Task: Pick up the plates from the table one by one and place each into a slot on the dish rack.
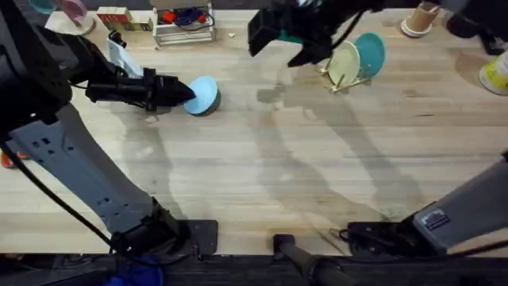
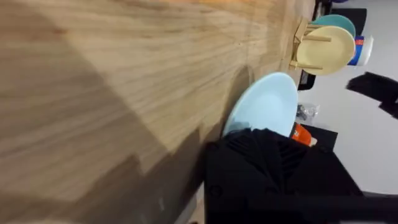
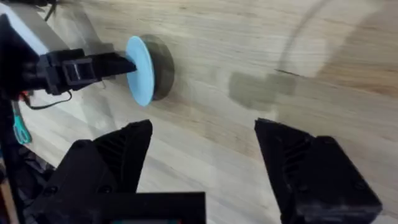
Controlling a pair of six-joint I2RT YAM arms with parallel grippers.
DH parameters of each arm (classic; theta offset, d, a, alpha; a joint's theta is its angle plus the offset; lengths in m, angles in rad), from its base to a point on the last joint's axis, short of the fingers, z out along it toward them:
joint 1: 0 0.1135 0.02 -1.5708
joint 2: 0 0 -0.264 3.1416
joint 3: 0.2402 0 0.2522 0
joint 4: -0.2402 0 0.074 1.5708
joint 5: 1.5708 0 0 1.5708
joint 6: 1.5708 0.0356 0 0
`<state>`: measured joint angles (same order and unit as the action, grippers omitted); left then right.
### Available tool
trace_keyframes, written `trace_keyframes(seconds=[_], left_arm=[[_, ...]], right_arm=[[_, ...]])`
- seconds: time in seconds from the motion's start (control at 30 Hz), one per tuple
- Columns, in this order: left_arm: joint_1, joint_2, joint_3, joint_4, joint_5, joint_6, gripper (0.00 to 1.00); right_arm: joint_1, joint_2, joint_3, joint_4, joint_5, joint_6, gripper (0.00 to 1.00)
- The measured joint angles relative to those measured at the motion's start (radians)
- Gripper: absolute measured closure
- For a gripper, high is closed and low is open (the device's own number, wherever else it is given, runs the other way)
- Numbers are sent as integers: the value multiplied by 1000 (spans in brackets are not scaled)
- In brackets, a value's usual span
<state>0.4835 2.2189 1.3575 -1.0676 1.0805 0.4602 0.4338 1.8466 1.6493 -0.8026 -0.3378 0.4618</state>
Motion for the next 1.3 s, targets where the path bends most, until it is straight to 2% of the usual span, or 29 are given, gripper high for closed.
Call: trace_keyframes(seconds=[0.53,0.7,1.3], left_arm=[[0,0,0,0,0,0,961],[0,0,0,0,0,0,960],[0,0,0,0,0,0,960]], right_arm=[[81,128,0,198,-1,136,7],[102,166,0,248,-39,168,7],[188,255,0,331,-75,242,7]])
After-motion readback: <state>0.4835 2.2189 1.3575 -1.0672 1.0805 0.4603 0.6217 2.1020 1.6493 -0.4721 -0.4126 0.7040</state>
